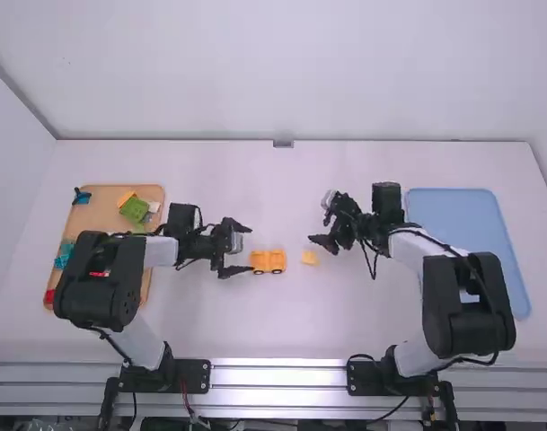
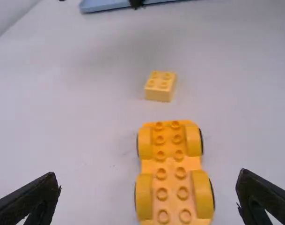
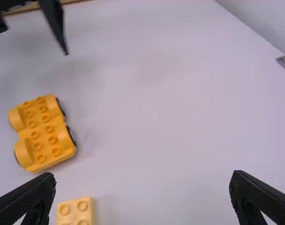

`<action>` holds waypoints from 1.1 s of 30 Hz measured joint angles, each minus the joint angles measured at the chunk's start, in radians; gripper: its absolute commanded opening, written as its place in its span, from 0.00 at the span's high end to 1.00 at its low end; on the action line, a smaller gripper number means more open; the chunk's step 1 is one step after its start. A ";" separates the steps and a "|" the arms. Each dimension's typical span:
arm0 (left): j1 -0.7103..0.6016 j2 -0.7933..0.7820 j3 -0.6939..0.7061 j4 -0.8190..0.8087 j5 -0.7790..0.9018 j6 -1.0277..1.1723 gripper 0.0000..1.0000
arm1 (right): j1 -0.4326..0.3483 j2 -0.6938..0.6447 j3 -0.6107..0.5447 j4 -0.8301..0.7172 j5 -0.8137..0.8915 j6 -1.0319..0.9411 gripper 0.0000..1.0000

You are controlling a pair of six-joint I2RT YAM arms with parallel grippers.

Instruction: Assemble lego blocks to make yellow taxi

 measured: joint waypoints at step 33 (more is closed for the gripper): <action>-0.115 0.195 -0.016 0.248 -0.027 -0.223 0.01 | -0.024 0.391 0.001 0.006 -0.223 -0.512 0.47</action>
